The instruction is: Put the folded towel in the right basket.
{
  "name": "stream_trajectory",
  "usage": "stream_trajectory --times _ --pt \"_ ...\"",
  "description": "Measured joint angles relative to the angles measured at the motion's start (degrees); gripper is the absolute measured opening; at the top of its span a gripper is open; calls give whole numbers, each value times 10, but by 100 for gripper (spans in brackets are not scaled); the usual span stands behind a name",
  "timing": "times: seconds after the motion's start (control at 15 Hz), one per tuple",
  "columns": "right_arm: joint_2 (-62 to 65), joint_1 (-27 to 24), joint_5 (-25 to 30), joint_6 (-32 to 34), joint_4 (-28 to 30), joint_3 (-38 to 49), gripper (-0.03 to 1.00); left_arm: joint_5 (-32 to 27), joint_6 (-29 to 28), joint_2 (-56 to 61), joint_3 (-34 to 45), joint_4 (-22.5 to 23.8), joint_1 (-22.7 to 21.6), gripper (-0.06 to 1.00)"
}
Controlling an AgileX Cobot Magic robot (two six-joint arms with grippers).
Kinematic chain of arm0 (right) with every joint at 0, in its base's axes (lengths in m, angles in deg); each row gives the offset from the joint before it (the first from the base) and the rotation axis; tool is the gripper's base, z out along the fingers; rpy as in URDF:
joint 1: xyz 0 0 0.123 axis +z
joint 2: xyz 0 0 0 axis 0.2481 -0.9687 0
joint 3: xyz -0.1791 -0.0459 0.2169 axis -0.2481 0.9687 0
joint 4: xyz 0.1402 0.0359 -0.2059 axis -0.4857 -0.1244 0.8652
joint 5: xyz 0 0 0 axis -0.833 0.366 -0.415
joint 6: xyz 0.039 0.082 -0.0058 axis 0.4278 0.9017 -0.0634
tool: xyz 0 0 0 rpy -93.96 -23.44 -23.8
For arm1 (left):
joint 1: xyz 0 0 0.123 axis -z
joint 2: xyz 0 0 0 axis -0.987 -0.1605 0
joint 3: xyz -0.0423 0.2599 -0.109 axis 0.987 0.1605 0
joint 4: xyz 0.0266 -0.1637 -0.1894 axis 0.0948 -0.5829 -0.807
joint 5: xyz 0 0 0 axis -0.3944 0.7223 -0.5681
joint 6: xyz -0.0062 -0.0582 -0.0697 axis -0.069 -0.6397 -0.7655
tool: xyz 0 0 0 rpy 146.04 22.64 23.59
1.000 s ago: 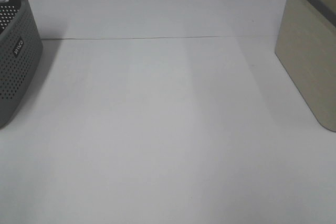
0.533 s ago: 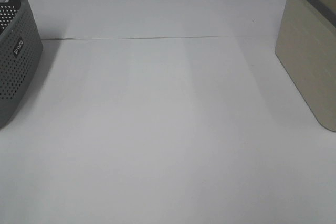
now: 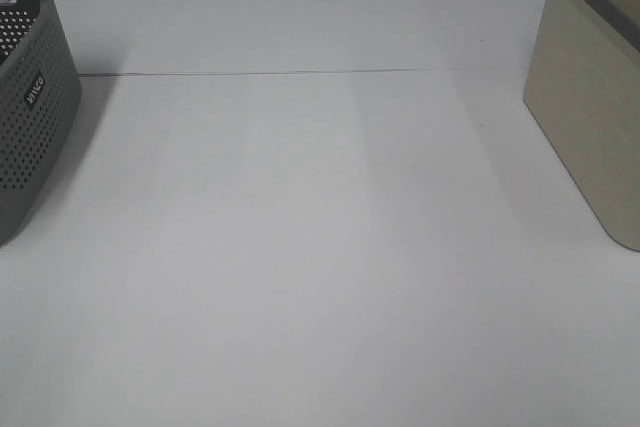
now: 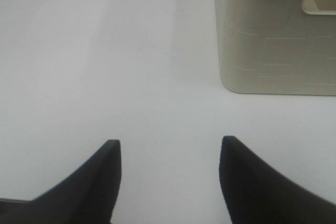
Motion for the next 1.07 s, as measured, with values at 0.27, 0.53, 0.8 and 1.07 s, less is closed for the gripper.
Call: stream_trajectory --times 0.27,0.53,0.8,1.07 --pt "0 0 -1 0 -1 1 54 0 0 0 0 0 0 88" --pt "0 0 -1 0 -1 1 54 0 0 0 0 0 0 88" --pt "0 0 -1 0 -1 1 54 0 0 0 0 0 0 88" --pt "0 0 -2 0 -1 1 54 0 0 0 0 0 0 88"
